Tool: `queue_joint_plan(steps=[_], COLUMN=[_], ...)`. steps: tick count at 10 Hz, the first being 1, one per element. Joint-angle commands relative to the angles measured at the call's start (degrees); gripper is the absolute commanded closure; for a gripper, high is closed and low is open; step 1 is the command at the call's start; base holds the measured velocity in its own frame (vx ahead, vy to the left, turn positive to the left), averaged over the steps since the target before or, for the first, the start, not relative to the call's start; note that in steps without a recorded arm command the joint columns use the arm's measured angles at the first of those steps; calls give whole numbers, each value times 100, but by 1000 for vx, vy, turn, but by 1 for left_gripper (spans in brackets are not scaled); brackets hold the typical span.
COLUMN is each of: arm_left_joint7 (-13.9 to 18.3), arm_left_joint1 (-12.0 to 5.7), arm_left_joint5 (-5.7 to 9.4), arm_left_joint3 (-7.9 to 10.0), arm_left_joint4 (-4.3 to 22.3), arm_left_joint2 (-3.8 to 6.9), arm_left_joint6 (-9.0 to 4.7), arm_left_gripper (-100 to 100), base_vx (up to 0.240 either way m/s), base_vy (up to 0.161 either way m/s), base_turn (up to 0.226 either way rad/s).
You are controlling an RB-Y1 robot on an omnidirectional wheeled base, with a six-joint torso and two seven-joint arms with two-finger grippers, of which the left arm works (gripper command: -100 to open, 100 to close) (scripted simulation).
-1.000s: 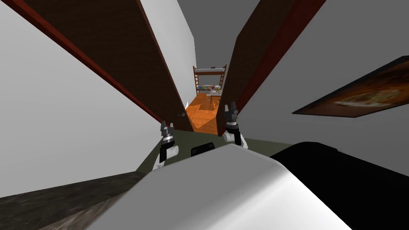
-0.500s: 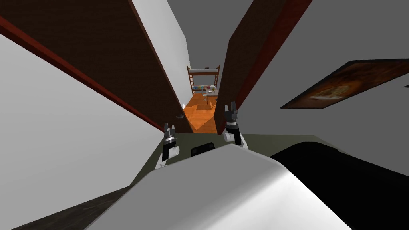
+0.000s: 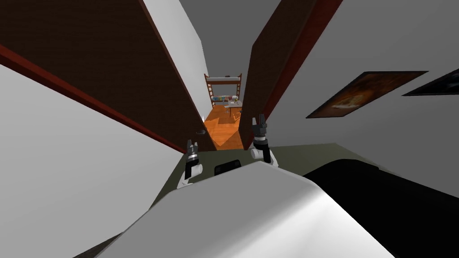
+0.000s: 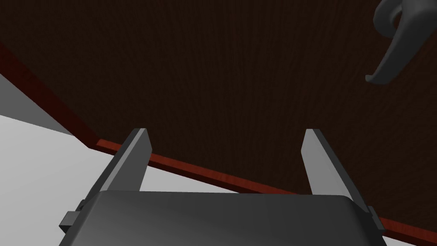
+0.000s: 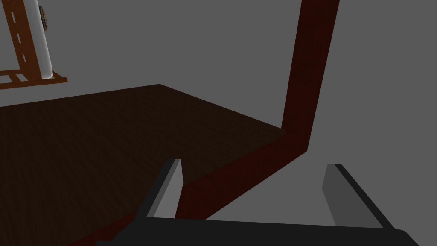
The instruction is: Push the door open
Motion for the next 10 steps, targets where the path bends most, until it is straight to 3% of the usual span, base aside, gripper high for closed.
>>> queue_joint_plan(steps=[1, 10], arm_left_joint7=[-52, -279], arm_left_joint1=[-66, -495], arm_left_joint5=[-8, -30], arm_left_joint3=[21, 167], arm_left_joint4=[273, 1755], arm_left_joint2=[-23, -145], arm_left_joint6=[-66, -395], arm_left_gripper=[-100, -100], base_vx=[28, 12], base_vy=[125, 136], base_turn=[-221, -188])
